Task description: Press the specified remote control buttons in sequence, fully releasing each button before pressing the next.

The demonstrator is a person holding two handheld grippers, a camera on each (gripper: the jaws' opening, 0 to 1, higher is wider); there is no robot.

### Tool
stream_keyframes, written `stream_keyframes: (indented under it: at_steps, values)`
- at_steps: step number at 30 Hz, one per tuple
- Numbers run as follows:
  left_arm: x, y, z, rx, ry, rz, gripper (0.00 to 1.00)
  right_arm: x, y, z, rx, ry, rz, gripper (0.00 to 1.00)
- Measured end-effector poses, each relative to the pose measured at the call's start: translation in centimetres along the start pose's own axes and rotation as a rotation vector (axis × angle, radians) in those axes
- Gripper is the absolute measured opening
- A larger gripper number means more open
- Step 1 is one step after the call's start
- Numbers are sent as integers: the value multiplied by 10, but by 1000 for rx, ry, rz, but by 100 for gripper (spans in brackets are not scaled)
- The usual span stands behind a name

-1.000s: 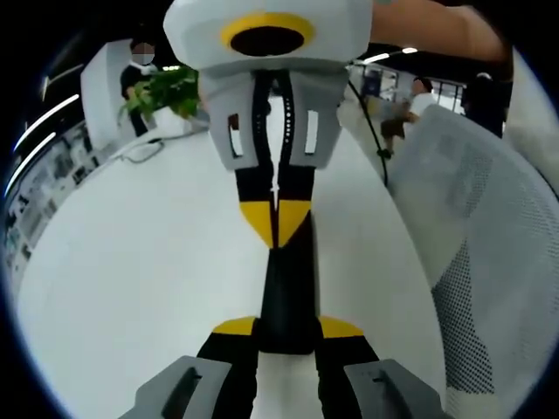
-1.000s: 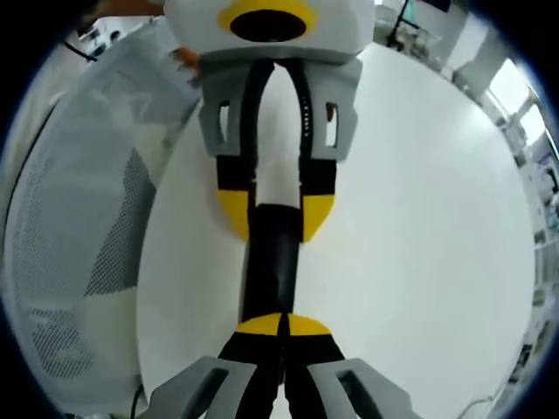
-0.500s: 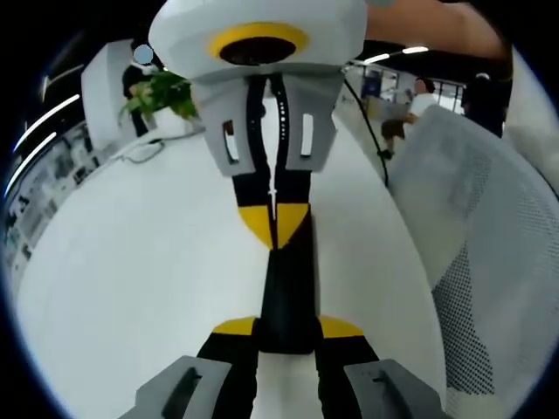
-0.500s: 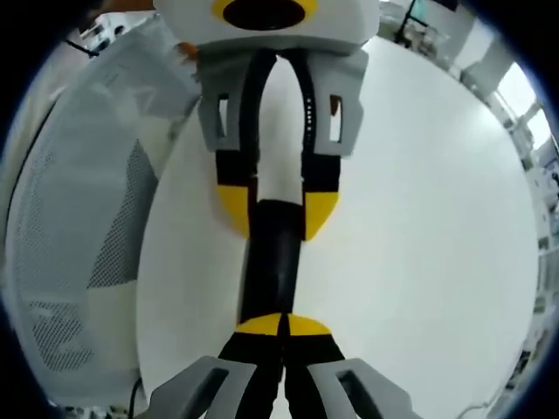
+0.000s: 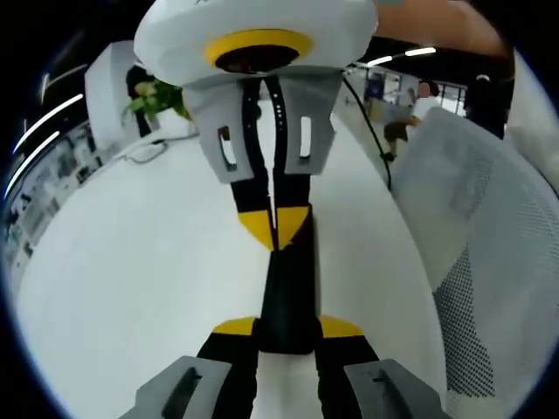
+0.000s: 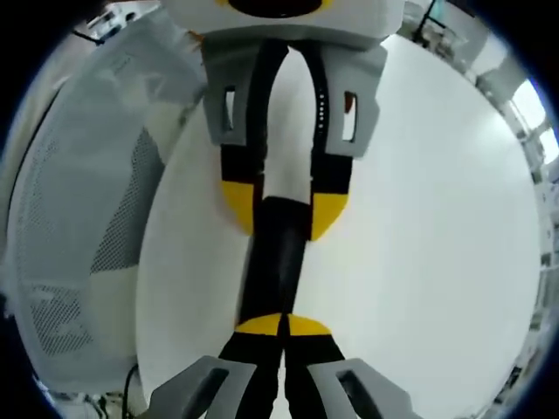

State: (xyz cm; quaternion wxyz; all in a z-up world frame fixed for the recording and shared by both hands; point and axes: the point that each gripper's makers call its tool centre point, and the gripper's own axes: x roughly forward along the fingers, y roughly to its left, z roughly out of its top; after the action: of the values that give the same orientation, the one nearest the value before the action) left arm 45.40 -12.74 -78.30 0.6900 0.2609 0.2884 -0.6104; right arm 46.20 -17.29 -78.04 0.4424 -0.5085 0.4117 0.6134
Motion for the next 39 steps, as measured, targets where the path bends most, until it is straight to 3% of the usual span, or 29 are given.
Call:
stream_keyframes:
  at_steps: [16,30,39]
  values:
    - [0,-3,3,-1,-1,5,23,-1,3,1,-4,-2,-8,0]
    - [1,-1,2,0,-4,1,24,-6,0,-2,64,-71,-40,0]
    - [0,-1,2,5,-3,-3,24,-16,2,5,105,-120,-57,0]
